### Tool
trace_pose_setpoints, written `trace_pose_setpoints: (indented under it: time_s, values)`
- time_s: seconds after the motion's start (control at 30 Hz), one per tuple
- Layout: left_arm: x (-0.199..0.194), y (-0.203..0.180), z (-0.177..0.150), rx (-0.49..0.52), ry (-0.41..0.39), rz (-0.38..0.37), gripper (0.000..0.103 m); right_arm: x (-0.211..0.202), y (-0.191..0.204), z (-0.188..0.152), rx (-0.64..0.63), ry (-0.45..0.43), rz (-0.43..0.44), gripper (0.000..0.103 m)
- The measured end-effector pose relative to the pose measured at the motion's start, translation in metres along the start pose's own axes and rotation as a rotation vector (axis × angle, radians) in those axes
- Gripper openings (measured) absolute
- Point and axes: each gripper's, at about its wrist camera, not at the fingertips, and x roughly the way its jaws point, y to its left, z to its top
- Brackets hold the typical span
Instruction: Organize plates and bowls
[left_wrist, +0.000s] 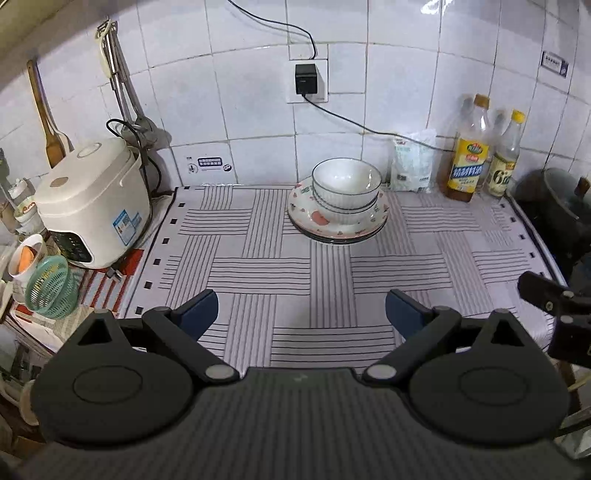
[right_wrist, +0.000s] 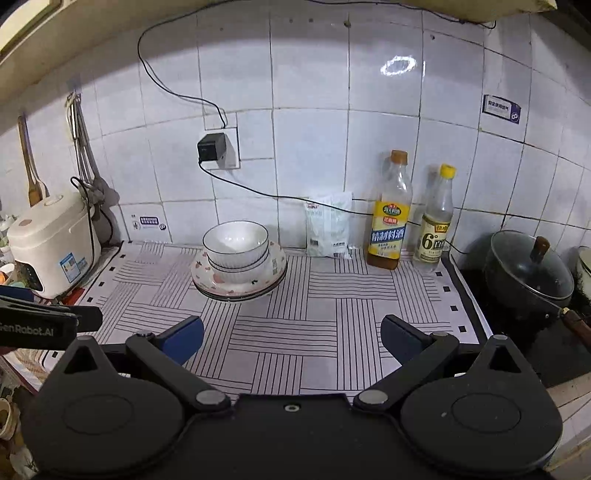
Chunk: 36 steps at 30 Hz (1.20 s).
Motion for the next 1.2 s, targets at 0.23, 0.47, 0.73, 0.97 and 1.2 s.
trace_pose_setpoints:
  time_s: [0.23, 0.47, 0.73, 0.97, 1.2]
  values:
    - [-0.007, -0.001, -0.005, 0.007, -0.050, 0.024, 0.098, -0.002, 0.004, -0.004, 0.020, -0.013, -0.003, 0.103]
    - [-0.009, -0.003, -0.007, 0.022, -0.074, 0.030, 0.098, 0.000, 0.005, -0.007, 0.031, 0.006, -0.006, 0.103]
    - [-0.002, -0.007, -0.009, 0.041, -0.062, 0.040, 0.098, 0.006, 0.003, -0.009, 0.035, 0.038, 0.007, 0.103]
    - [0.001, -0.007, -0.007, 0.038, -0.057, 0.037, 0.098, 0.011, 0.002, -0.009, 0.036, 0.043, 0.008, 0.103]
    - [0.002, -0.009, -0.006, 0.035, -0.053, 0.024, 0.098, 0.014, 0.002, -0.007, 0.033, 0.052, 0.012, 0.103]
